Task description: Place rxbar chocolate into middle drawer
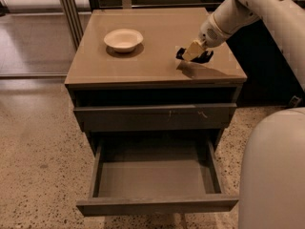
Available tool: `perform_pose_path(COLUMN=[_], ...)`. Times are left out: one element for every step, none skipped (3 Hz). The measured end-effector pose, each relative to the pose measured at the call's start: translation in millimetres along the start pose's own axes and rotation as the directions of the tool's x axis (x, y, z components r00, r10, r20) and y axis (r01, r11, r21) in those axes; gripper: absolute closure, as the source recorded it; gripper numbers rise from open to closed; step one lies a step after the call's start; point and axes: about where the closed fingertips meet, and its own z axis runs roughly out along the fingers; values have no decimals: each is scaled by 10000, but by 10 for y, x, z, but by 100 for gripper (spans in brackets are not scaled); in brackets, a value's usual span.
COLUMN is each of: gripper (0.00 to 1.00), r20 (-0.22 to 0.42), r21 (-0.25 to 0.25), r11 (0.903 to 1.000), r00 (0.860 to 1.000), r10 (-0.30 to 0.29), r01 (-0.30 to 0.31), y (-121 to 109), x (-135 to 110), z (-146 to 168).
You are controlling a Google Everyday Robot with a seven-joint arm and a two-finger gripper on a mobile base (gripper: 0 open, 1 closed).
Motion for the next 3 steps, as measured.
perform_pose_path(gripper=[100,100,100], r20=[213,888,1798], r21=[-626,-1829,-2689], r11=[9956,9678,9359], r00=[9974,9832,9665], r10=[-689,-1592,-1832], r01=[701,1732,2274], y=[132,477,867], x=[32,181,380], z=[49,-41,-242])
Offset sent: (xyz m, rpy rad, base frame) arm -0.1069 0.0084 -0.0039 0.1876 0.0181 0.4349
